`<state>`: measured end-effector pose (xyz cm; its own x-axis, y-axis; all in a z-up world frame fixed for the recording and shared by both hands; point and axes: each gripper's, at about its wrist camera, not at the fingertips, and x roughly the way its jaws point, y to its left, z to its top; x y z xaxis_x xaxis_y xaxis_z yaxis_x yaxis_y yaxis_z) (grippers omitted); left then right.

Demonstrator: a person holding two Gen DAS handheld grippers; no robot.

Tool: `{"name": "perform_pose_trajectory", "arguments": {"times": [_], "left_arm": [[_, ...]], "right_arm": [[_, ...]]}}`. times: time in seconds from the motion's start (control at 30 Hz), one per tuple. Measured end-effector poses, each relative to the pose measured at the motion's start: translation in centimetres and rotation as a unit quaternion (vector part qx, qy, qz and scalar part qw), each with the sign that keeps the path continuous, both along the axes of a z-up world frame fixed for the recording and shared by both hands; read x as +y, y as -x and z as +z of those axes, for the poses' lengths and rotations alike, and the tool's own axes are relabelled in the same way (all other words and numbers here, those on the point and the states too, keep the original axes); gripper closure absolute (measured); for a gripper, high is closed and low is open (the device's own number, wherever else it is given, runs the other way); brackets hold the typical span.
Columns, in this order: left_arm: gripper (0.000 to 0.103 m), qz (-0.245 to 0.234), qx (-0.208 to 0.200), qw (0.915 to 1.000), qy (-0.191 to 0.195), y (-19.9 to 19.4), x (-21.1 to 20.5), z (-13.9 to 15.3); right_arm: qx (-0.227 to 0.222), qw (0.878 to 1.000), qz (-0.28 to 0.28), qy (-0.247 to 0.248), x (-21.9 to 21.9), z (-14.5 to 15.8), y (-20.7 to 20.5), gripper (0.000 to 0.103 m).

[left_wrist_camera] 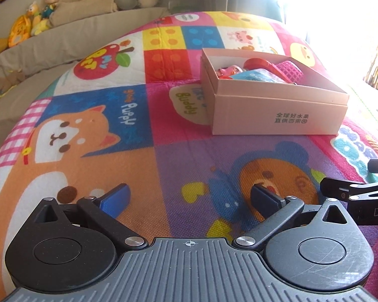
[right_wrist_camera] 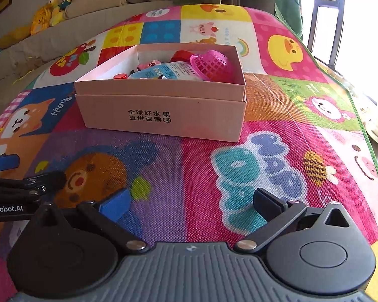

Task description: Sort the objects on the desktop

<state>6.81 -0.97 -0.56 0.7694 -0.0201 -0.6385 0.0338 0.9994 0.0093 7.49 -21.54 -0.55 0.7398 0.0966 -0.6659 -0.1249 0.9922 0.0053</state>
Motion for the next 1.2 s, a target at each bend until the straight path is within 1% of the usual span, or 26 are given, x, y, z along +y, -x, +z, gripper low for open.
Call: {"name": "perform_pose_trajectory", "arguments": {"times": [0.13, 1.2], "left_arm": [[0.000, 0.000, 0.000, 1.0000, 0.000, 0.00, -0.16, -0.01], [0.000, 0.000, 0.000, 1.0000, 0.003, 0.01, -0.24, -0.05]], "right_arm": [[-0.018, 1.000, -0.010, -0.001, -0.10, -0.21, 1.04, 0.000], [-0.018, 1.000, -0.010, 0.001, -0.05, -0.22, 0.97, 0.000]]}}
